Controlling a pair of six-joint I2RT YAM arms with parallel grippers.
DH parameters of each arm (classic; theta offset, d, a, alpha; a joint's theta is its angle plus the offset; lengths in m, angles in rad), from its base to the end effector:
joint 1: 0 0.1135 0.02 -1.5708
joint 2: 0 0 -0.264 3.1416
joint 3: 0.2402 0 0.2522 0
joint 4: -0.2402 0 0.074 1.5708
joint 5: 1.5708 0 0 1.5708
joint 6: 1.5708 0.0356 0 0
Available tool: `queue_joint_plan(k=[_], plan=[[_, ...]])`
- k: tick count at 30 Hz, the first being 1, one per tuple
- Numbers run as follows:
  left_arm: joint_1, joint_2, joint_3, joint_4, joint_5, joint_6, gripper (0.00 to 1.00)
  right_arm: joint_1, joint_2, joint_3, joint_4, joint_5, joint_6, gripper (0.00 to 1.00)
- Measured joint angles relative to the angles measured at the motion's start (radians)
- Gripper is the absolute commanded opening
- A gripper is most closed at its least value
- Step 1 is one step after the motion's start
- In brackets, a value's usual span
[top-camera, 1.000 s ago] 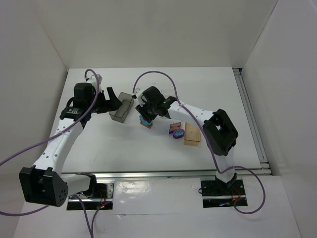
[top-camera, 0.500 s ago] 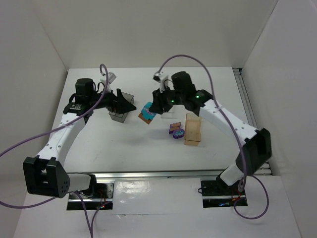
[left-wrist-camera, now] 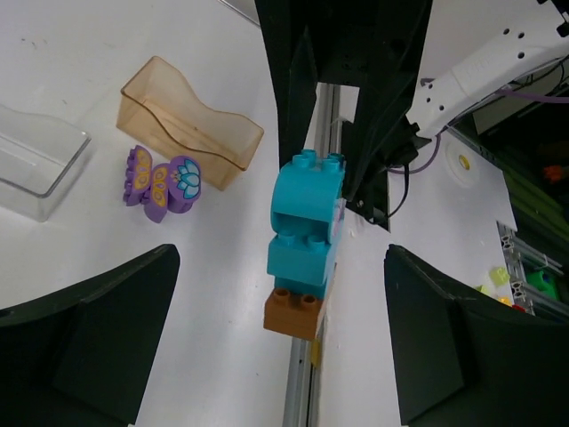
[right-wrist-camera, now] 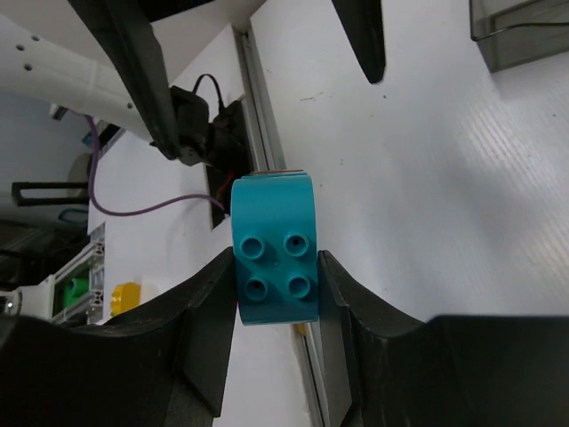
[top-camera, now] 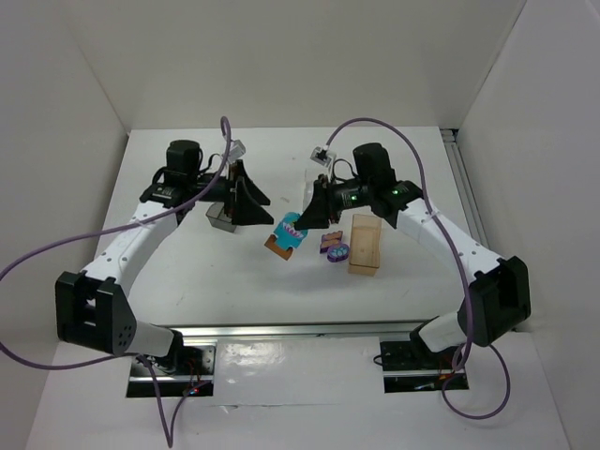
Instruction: Sort the legos into containers by color
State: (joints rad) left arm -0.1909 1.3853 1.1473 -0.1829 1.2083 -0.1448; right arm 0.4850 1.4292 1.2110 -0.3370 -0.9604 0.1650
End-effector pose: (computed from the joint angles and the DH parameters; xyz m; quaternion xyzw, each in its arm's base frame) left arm 0.2908 -0.0901 0.3381 0.3247 0.6834 -0.5448 0.3616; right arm 0.2652 0.1727 0.3306 -0.3452 0.7293 0.5202 0.2798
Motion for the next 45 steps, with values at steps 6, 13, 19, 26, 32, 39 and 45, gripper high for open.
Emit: queue_joint_plan(k=[6,13,19,26,32,39,45], plan=[[-0.060,0.027,0.010,-0.047,-0.024,0.050,1.00,-0.006,0.010,0.006,0.016,-0.061,0.020,0.08],[-0.119,0.103,0.011,-0.074,-0.025,0.090,0.84,-0.013,0.048,0.014,0.038,-0.077,0.034,0.08],[-0.133,0.108,0.007,-0.056,0.000,0.085,0.60,-0.016,0.065,0.032,0.046,-0.078,0.043,0.08],[-0.134,0.108,0.004,-0.051,0.005,0.092,0.78,-0.035,0.068,0.035,0.059,-0.084,0.046,0.08],[-0.133,0.108,0.003,-0.057,-0.006,0.091,0.15,-0.051,0.074,0.035,0.066,-0.097,0.053,0.08],[-0.126,0.121,0.005,-0.066,-0.011,0.085,0.00,-0.053,0.080,0.035,0.075,-0.114,0.046,0.07],[-0.119,0.121,0.007,-0.056,-0.037,0.079,0.00,-0.070,0.079,0.034,0.075,-0.096,0.032,0.07]])
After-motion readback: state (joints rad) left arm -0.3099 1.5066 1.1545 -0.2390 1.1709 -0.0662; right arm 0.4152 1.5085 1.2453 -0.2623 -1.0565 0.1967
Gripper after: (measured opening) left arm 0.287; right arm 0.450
